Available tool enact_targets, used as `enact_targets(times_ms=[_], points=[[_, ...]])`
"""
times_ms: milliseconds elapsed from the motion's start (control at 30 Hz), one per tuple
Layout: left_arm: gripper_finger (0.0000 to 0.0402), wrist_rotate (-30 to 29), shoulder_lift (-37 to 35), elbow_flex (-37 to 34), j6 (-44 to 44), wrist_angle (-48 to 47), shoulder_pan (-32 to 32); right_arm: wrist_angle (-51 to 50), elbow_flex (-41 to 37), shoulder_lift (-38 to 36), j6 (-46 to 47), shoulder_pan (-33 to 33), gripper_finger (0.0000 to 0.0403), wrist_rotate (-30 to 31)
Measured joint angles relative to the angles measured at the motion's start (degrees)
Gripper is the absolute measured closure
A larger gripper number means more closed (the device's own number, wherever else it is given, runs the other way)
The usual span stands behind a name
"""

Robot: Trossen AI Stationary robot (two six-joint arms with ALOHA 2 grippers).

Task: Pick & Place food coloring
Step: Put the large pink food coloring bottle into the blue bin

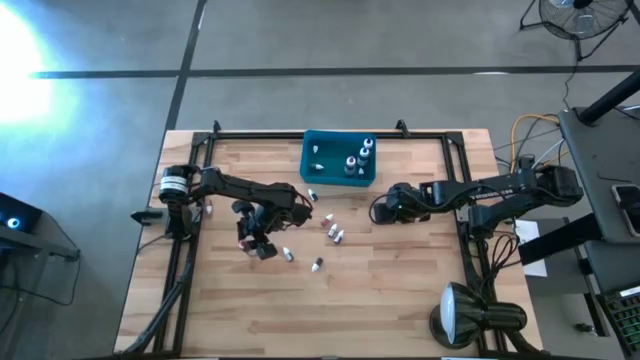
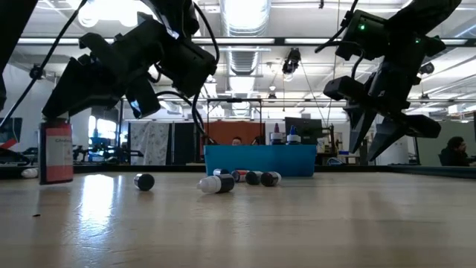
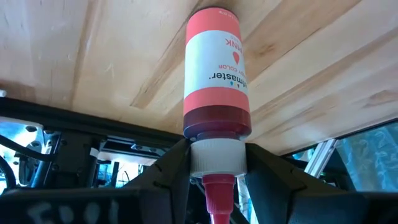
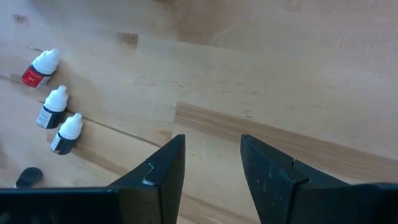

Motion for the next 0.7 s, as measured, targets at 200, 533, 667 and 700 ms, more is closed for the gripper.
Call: enact_targets(times_ms=[200, 533, 667, 700], points=[[0.0286, -2.28, 0.0, 0.02, 0.35, 0.0, 0.02, 0.0, 0.0, 0.0, -0.42, -0.02, 0.0255, 0.14], [0.0286, -2.34, 0.0, 0.02, 0.84, 0.15, 0.03, 0.0, -0.02, 0.0, -1.09, -0.04, 0.0255, 0.14], [0.0286, -2.27, 0.0, 0.02, 0.65, 0.46, 0.11, 0.0, -0.02, 0.0, -1.42, -0.04, 0.0255, 0.16], [0.0286, -2.25, 0.0, 0.02, 0.65, 0.46, 0.11, 0.0, -0.02, 0.0, -1.42, -0.04, 0.0255, 0.16]])
